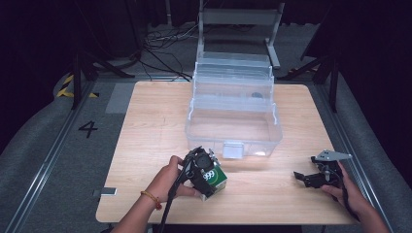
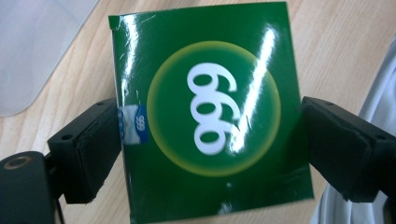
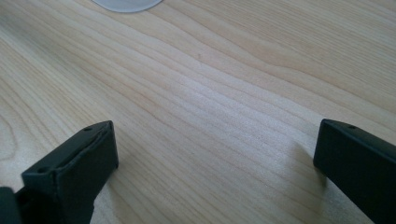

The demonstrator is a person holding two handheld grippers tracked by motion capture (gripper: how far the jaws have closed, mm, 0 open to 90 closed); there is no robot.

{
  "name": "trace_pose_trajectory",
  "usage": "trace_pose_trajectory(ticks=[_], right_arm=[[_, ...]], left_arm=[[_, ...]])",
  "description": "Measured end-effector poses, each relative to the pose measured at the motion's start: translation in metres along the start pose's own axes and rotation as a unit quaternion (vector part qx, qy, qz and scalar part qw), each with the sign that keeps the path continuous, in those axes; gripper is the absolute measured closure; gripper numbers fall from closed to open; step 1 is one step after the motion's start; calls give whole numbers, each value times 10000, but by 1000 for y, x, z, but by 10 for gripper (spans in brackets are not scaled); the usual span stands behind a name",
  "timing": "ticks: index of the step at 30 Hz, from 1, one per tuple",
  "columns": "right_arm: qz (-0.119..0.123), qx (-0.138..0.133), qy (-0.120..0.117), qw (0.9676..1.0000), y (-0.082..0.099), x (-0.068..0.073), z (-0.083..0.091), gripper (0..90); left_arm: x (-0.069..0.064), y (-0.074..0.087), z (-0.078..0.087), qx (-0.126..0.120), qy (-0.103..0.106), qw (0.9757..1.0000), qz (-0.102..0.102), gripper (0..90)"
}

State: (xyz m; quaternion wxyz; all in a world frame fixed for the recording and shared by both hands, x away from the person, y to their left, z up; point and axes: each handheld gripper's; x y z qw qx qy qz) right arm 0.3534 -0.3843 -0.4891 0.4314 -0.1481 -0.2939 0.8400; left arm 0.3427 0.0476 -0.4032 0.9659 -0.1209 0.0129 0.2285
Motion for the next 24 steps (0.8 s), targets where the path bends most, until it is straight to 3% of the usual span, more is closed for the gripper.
trace_pose_trajectory(ticks=[7, 24], right_arm=[[0, -1, 1, 10000, 0, 0, 0, 0], [0, 0, 0, 10000, 0, 0, 0, 0]], left_arm=[[7, -8, -21, 208, 225, 9995, 90, 84], [6, -15, -27, 561, 91, 9983, -114, 100]])
Point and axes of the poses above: each handheld gripper's, and its own axes: z roughly backward along the jaws, y roughly out of its underside, x roughly to its left, and after that the axes turned 7 degrees about x, right-handed
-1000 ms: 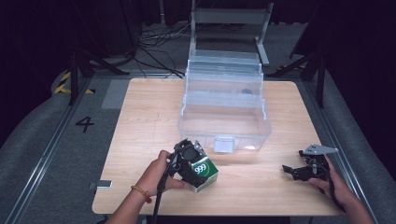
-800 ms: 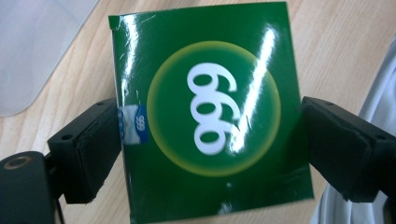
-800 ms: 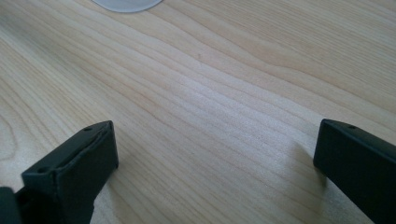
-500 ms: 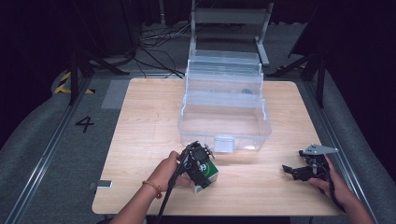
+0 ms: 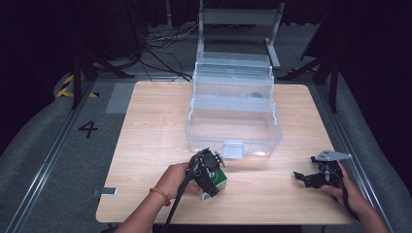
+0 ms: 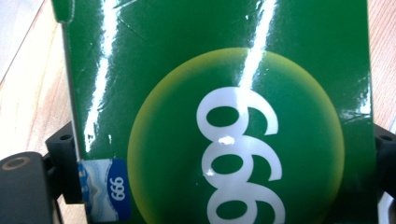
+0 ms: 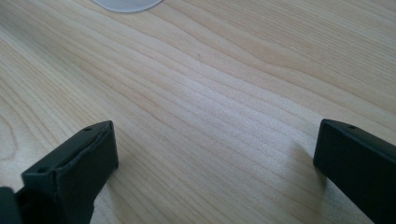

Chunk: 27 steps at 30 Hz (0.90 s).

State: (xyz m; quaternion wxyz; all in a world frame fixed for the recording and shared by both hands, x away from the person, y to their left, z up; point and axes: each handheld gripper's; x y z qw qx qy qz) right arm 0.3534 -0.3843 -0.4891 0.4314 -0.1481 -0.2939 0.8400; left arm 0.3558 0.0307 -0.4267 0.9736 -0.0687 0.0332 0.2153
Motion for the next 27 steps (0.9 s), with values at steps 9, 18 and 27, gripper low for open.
trace_pose_trajectory(ticks=[9, 18, 27], right_arm=[[-1, -1, 1, 10000, 0, 0, 0, 0], [137, 11, -74, 9999, 0, 2, 1, 13], [192, 43, -141, 9997, 0, 2, 2, 14]], left_arm=[[2, -9, -2, 229, -36, 9996, -181, 109], [-1, -2, 1, 285, -101, 9980, -559, 147], [-1, 10, 3, 204, -123, 9978, -616, 154]])
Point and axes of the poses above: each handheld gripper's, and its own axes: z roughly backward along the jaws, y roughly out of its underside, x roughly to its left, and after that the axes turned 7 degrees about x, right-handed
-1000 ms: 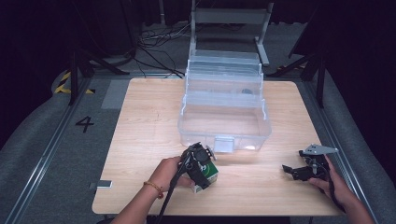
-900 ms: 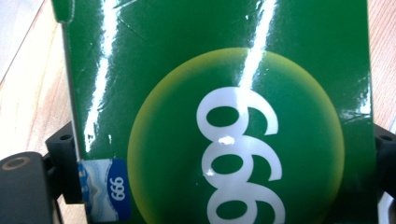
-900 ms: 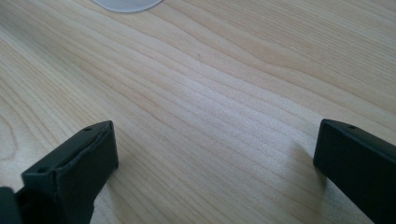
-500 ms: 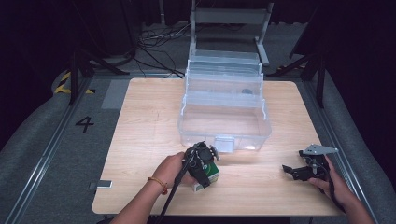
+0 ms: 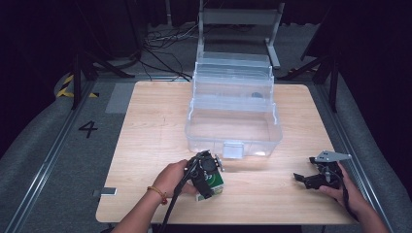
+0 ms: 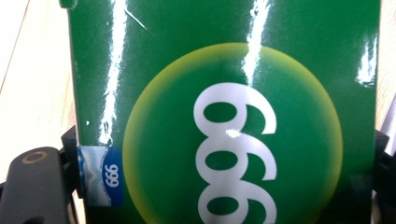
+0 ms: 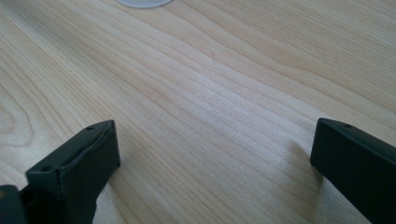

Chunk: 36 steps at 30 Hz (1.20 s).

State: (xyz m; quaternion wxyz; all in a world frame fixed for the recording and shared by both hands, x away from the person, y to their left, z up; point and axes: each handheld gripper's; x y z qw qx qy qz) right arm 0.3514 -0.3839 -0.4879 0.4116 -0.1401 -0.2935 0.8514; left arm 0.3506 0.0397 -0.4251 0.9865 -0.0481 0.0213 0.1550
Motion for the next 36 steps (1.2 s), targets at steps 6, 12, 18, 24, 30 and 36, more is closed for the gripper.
trace_pose_trajectory(ticks=[6, 12, 18, 24, 30, 36], right_arm=[[15, -22, -2, 10000, 1, 0, 0, 14], [28, -25, -14, 10000, 1, 0, 0, 15], [21, -33, -12, 10000, 1, 0, 0, 14], [25, -32, -19, 10000, 1, 0, 0, 14], [28, -34, -20, 10000, 1, 0, 0, 14], [36, -23, -27, 10000, 2, 0, 1, 14]], left_arm=[[2, 4, 4, -2, -8, 9999, -109, 162], [1, 8, 17, -43, -76, 9998, -178, 164], [7, 16, 33, -313, -200, 9992, -153, 163], [15, 22, 51, -320, -242, 9988, -280, 164], [24, 25, 69, -471, -344, 9979, -284, 164], [36, 25, 86, -500, -391, 9975, -313, 165]])
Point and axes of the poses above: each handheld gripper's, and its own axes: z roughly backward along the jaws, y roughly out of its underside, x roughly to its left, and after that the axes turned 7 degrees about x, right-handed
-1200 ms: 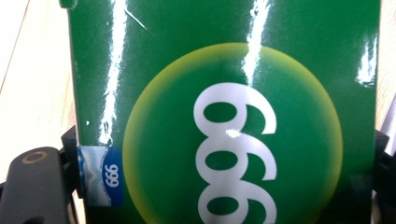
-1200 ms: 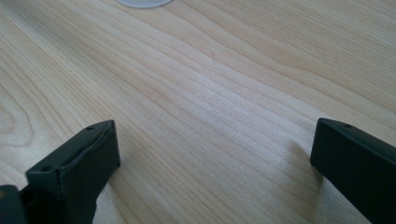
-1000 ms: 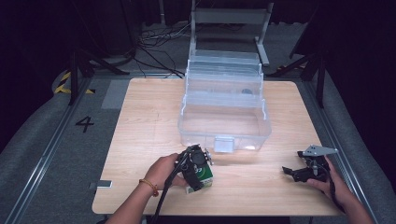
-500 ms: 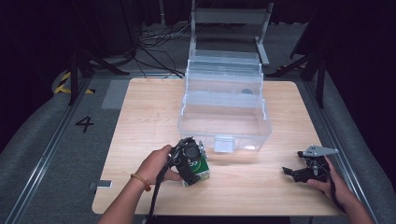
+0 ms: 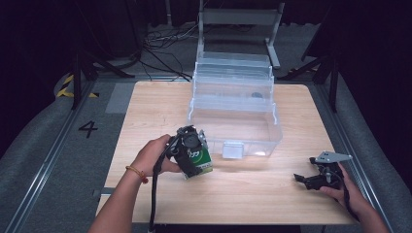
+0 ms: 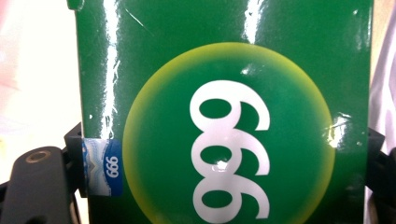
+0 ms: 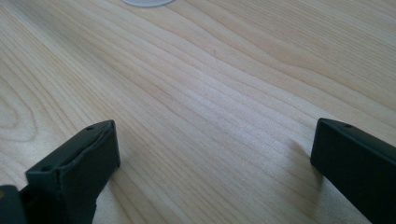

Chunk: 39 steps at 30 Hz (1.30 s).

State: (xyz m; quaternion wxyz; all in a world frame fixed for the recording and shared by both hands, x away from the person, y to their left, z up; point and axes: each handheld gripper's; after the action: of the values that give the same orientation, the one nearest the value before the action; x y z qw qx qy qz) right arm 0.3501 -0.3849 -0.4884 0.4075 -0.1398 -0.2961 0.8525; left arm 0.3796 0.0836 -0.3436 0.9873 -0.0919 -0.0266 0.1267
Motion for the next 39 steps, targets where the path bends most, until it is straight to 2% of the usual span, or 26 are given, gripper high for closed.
trace_pose_trajectory(ticks=[2, 6, 8, 10, 15, 18, 20, 22, 23, 25, 29, 31, 34, 39], right_arm=[[3, -1, 1, 10000, 0, 0, 0, 14], [1, -1, -1, 10000, 0, 0, 0, 13], [-4, 3, -4, 10000, 0, 0, 0, 14], [-2, 4, -3, 10000, 0, 0, 0, 14], [-1, 5, -3, 10000, 0, 0, 0, 13], [-2, 4, -5, 10000, 0, 0, 0, 14], [14, 9, -4, 10000, 0, 0, 0, 14], [13, 7, -8, 10000, 0, 0, 0, 13], [16, 8, -10, 10000, 0, 0, 0, 13], [17, 11, -9, 10000, 0, 0, 0, 14], [21, 10, -16, 10000, 0, 0, 0, 14], [17, 6, -12, 10000, 1, 0, 1, 13], [20, -3, -11, 10000, 1, 0, 1, 14], [16, -5, -13, 10000, 1, 0, 1, 13]], left_arm=[[4, 1, 4, -87, -1, 9999, 81, 165], [9, 0, 9, -123, -69, 9999, 93, 165], [12, 0, 11, -144, -41, 9999, 61, 165], [16, 0, 13, -181, 5, 9998, 118, 165], [22, -3, 20, -122, -67, 9999, -8, 166], [25, -4, 28, -139, -115, 9998, 55, 166], [29, -5, 34, -164, -70, 9998, -84, 166], [31, -5, 36, -235, -47, 9997, -53, 166], [35, -7, 41, -249, -121, 9996, -82, 166], [37, -8, 43, -249, -137, 9996, -80, 166], [45, -16, 56, -240, -229, 9985, -424, 166], [48, -19, 60, -215, -230, 9981, -533, 166], [54, -24, 63, -201, -233, 9980, -547, 166], [62, -33, 66, -178, -300, 9969, -701, 166]])
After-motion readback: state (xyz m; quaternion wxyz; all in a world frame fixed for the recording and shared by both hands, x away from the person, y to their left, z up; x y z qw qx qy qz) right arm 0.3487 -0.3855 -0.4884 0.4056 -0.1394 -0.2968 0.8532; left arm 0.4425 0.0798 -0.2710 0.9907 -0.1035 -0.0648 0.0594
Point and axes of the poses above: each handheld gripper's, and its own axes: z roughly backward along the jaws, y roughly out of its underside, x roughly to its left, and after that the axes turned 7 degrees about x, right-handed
